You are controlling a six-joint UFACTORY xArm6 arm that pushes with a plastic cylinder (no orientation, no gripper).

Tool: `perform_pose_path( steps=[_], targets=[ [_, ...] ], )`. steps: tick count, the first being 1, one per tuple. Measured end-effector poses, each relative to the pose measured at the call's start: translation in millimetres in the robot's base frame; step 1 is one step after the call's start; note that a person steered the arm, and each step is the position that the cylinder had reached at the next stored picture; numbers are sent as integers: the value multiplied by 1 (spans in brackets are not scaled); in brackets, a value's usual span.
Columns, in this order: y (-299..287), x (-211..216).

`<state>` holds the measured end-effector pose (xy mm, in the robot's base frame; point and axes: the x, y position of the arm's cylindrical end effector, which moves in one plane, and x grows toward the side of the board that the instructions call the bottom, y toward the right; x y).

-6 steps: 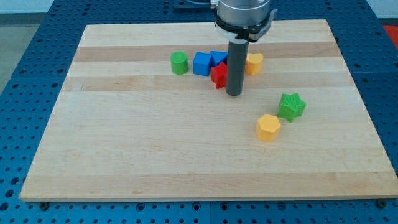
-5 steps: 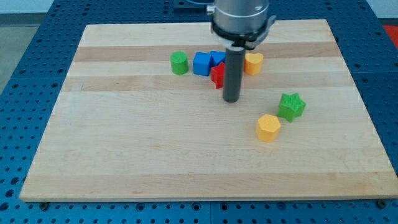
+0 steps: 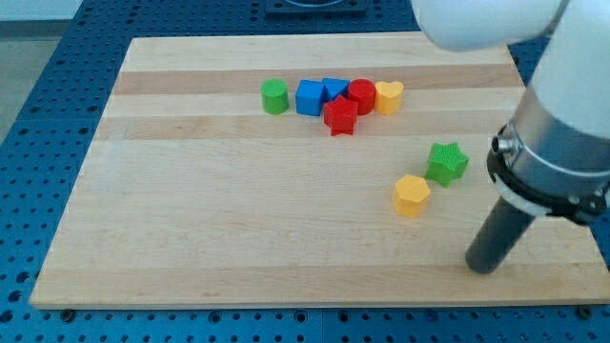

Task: Move the yellow hexagon below the red star

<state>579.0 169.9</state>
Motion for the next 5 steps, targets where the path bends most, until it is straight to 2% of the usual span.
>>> perform_pose_path(
  steps=[2,3,5],
  targets=[
    [-45,-72],
    [-97,-83],
    [-124,-60]
  ],
)
